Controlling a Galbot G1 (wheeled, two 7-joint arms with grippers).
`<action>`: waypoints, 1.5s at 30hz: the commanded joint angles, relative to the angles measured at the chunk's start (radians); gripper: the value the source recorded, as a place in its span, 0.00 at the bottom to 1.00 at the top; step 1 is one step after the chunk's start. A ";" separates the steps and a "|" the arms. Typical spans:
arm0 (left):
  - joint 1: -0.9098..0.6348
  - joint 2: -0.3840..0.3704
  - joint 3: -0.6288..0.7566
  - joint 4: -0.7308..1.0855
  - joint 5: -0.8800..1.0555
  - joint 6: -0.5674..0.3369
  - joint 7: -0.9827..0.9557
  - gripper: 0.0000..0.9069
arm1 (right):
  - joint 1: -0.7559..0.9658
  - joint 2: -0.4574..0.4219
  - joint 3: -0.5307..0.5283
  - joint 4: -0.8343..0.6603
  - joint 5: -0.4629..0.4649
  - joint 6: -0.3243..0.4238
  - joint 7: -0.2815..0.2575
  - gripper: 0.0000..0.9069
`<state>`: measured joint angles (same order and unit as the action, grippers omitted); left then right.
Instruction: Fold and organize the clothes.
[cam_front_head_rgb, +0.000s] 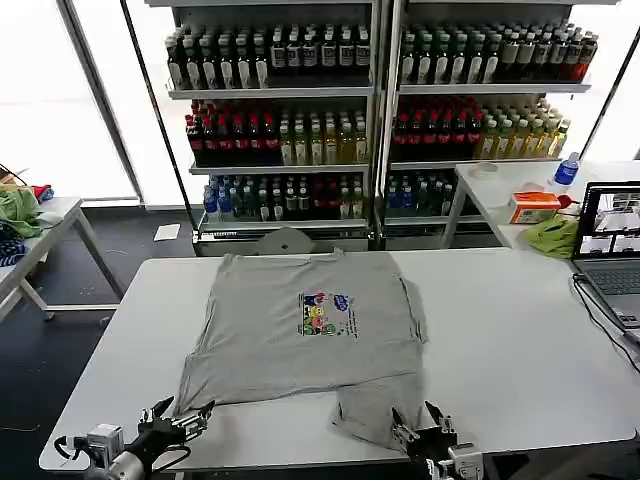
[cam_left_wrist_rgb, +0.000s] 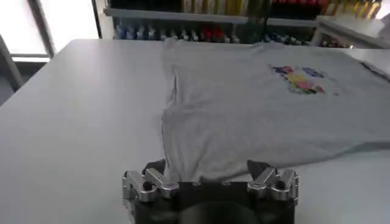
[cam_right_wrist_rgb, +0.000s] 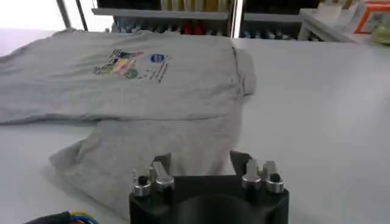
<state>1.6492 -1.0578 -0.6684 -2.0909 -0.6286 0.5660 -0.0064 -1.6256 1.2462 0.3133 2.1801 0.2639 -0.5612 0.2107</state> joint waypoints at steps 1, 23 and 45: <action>-0.028 0.012 0.015 0.058 -0.045 0.013 -0.004 0.50 | 0.005 0.003 -0.021 -0.018 -0.003 -0.017 0.006 0.00; -0.033 -0.017 0.046 0.063 -0.057 0.008 0.005 0.01 | -0.029 -0.008 0.016 0.009 0.050 0.047 -0.030 0.00; 0.221 -0.094 -0.077 -0.178 -0.035 -0.013 -0.021 0.01 | -0.316 -0.081 0.104 0.129 0.076 0.305 -0.122 0.00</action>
<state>1.7467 -1.1310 -0.7024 -2.1488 -0.6814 0.5506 -0.0203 -1.8477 1.1743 0.4017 2.2755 0.3365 -0.3041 0.1046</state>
